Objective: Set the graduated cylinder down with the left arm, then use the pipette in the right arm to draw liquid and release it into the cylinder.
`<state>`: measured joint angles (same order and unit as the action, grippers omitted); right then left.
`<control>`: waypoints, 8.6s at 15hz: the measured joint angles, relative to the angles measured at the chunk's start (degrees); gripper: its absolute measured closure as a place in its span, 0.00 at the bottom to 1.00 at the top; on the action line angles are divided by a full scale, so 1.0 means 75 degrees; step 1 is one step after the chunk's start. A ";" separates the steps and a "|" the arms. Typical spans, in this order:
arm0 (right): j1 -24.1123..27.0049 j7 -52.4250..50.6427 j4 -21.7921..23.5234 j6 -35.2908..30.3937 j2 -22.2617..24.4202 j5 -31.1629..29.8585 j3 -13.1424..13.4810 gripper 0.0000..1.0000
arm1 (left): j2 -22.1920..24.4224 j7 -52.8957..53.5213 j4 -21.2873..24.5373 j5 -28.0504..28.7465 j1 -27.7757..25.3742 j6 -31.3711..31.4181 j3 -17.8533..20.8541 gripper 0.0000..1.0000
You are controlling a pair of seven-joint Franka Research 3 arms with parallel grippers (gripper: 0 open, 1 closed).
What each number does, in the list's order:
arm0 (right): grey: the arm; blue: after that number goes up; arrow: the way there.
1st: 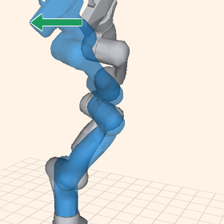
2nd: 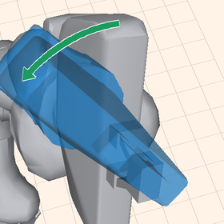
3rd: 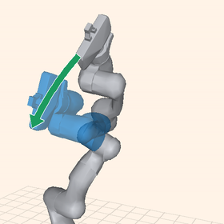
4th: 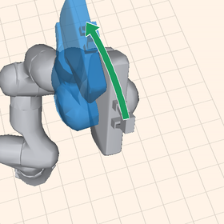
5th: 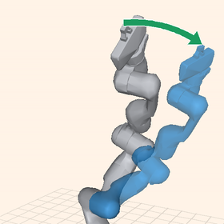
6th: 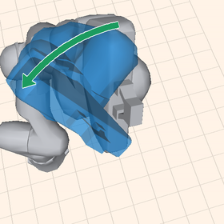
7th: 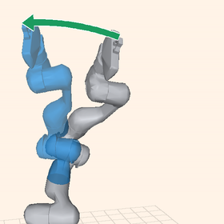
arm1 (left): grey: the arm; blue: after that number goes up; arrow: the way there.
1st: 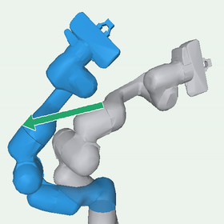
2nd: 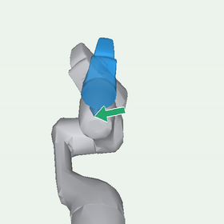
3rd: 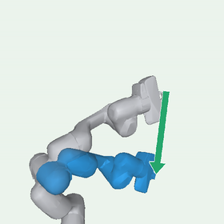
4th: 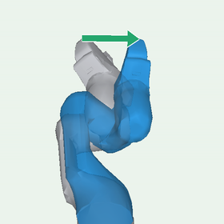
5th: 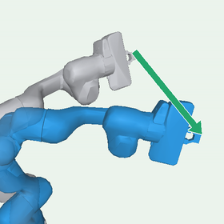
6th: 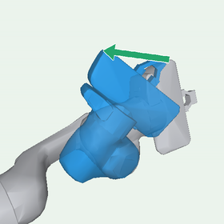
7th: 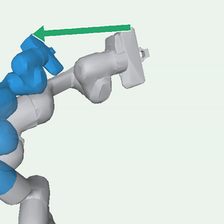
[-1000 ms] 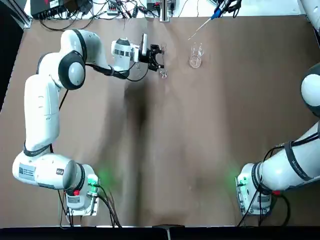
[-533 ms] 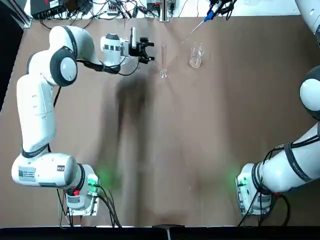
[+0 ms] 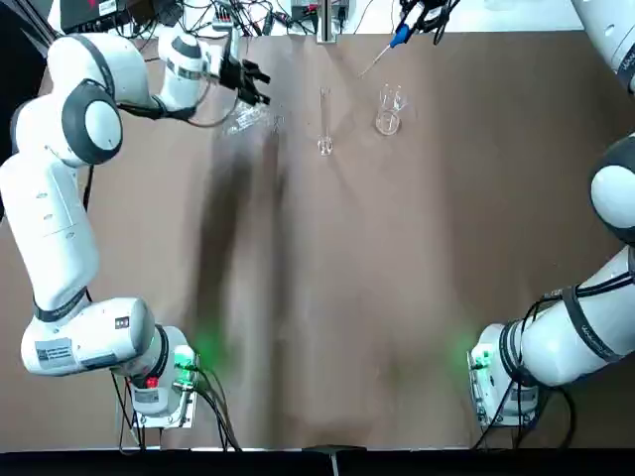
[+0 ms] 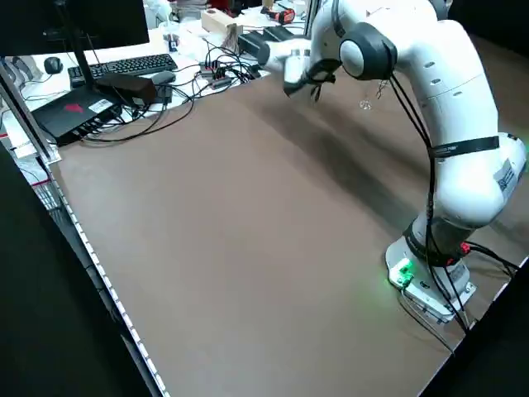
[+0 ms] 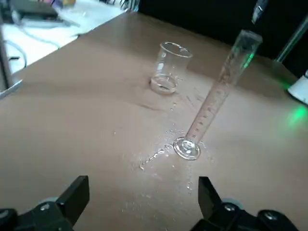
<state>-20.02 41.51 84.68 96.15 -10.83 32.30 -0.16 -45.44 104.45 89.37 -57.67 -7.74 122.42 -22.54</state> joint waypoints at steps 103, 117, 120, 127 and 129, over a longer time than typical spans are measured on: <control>-0.1337 0.0730 -0.0123 0.1266 -0.0390 -0.0912 0.0088 0.93 | 0.5649 -1.4538 -0.0300 0.7680 0.0824 -0.4902 0.1697 0.00; -0.1320 0.0742 -0.0173 0.1272 -0.0378 -0.0907 0.0153 0.93 | 0.5649 -1.4538 -0.0300 0.7680 0.0835 -0.4886 0.1690 0.00; -0.1308 0.0870 -0.0216 0.1268 -0.0371 -0.0906 0.0176 0.93 | 0.5649 -1.4538 -0.0300 0.7680 0.0835 -0.4885 0.1690 0.00; -0.1257 0.0985 -0.0228 0.1041 -0.0267 -0.0810 0.0202 0.93 | 0.5649 -1.4538 -0.0300 0.7680 0.0833 -0.4879 0.1691 0.00; -0.1193 0.1003 -0.0233 0.1002 -0.0234 -0.0754 0.0207 0.93 | 0.5649 -1.4538 -0.0300 0.7680 0.0833 -0.4876 0.1692 0.00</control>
<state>-28.97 49.04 82.94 103.66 -12.59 26.64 1.40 -3.08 -4.59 87.13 -0.07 -1.50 85.85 -9.86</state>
